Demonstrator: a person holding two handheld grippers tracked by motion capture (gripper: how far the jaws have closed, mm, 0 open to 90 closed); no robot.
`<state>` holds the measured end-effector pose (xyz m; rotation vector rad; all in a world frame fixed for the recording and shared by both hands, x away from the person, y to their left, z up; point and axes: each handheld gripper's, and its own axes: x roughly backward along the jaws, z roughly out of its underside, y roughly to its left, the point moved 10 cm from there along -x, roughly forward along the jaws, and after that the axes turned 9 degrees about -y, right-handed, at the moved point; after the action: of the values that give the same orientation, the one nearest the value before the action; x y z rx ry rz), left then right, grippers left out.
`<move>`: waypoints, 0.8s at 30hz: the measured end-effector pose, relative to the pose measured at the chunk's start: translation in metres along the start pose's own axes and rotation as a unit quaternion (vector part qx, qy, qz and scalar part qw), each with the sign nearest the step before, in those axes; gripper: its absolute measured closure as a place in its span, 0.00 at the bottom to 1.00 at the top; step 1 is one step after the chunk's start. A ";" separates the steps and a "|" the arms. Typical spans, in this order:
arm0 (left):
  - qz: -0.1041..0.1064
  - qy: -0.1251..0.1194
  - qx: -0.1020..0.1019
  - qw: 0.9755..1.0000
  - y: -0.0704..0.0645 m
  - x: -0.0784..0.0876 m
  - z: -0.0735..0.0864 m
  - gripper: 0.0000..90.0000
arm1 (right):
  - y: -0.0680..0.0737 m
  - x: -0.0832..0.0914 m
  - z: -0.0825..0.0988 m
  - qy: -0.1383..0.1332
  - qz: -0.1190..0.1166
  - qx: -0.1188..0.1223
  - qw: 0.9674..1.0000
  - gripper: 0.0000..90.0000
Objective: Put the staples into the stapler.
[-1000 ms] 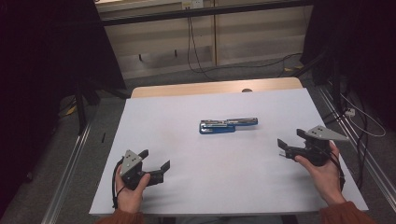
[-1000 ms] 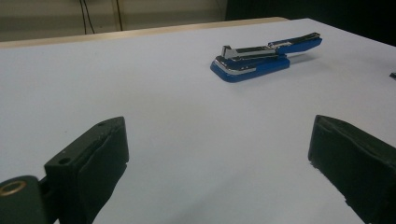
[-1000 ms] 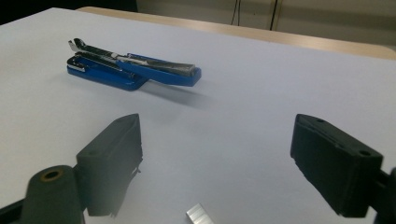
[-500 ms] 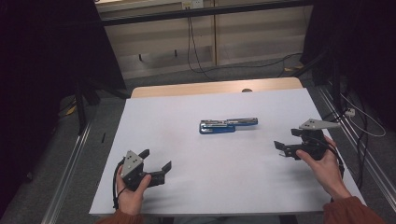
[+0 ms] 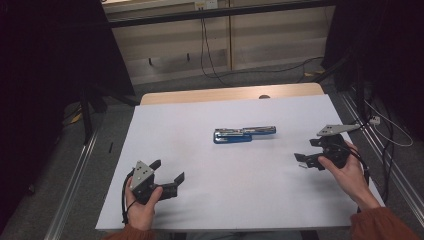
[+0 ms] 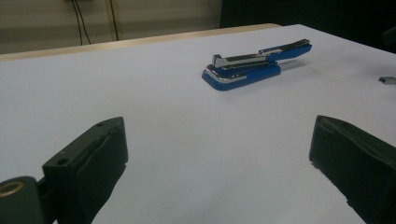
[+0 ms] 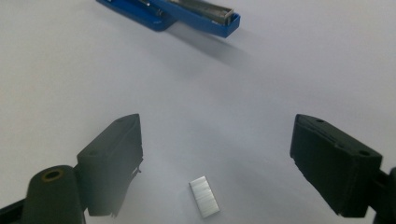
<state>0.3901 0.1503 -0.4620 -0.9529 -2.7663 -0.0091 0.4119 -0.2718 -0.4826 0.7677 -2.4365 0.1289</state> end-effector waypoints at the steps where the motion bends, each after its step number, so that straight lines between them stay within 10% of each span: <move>1: 0.001 0.000 0.000 1.000 0.000 0.000 0.000 0.05 | -0.001 -0.001 0.001 0.003 0.001 0.006 1.000 0.16; 11: 0.007 0.004 -0.001 1.000 -0.002 -0.004 0.001 0.05 | -0.010 0.004 -0.002 0.024 -0.016 0.041 0.999 0.12; 24: 0.011 0.003 -0.002 1.000 -0.001 -0.006 0.000 0.05 | -0.014 -0.002 0.014 0.100 -0.043 0.059 0.992 0.42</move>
<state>0.3939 0.1464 -0.4636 -0.9828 -2.7511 -0.0134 0.4141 -0.2858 -0.4967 0.8679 -2.2171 0.3042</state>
